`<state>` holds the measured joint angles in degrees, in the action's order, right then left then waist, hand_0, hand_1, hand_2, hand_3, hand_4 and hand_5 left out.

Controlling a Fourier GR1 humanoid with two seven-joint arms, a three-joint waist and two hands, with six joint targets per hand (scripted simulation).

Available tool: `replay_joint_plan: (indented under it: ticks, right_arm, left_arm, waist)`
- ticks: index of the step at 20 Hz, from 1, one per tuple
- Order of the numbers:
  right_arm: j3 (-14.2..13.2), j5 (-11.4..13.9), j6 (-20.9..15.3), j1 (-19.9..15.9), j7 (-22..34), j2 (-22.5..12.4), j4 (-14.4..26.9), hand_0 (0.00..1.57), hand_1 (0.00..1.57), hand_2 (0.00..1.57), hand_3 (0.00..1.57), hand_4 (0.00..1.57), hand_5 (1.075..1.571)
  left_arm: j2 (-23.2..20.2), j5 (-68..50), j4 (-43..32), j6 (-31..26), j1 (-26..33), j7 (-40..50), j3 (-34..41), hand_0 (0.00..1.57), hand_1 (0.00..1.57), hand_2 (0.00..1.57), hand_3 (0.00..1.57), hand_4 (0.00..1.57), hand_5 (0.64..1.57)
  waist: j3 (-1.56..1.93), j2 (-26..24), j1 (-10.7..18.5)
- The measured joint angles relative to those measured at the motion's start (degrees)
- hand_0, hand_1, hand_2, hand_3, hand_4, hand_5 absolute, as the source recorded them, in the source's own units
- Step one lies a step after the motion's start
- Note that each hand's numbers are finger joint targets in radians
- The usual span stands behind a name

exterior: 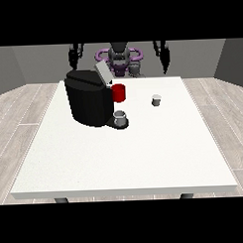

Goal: Insert the coffee pod into the coffee machine and close the lid

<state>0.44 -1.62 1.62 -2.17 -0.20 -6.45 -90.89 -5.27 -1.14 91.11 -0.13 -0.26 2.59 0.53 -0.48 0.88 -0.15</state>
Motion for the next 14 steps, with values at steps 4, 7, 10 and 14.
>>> replay_joint_plan:
  ticks: [4, 7, 10, 14]
  right_arm:
    - [-0.3, 0.1, -0.1, 0.9, -0.1, 0.8, 1.0, 0.0, 0.0, 0.0, 0.0, 0.33, 1.571]
    - [-1.3, -1.4, -0.1, 2.2, -2.0, 1.9, 2.0, 0.0, 0.0, 0.0, 0.0, 0.33, 1.571]
    - [-2.3, -2.0, -1.5, 2.6, -4.7, 3.6, 2.8, 0.0, 0.0, 0.0, 0.0, 0.34, 1.571]
    - [-3.0, -3.1, -0.9, 2.2, -5.4, 3.6, 3.0, 0.0, 0.0, 0.0, 0.0, 0.36, 1.571]
  left_arm:
    - [-0.3, -0.4, -1.7, -1.8, -1.3, -1.5, 0.2, 0.0, 0.0, 0.0, 0.0, 0.73, 1.571]
    - [0.4, -0.9, -1.3, -3.5, -1.3, -3.2, -1.1, 0.0, 0.0, 0.0, 0.0, 0.73, 1.571]
    - [-0.1, -3.1, -1.5, -6.8, -1.6, -5.0, -1.1, 0.0, 0.0, 0.0, 0.0, 0.7, 1.571]
    - [-1.9, -1.8, -3.8, -8.3, -3.8, -6.3, -0.3, 0.0, 0.0, 0.0, 0.0, 0.59, 1.571]
  waist:
    - [0.29, -0.9, -0.7]
    - [0.41, -1.6, -1.4]
    - [0.45, -1.6, -1.3]
    - [0.47, -1.2, -1.9]
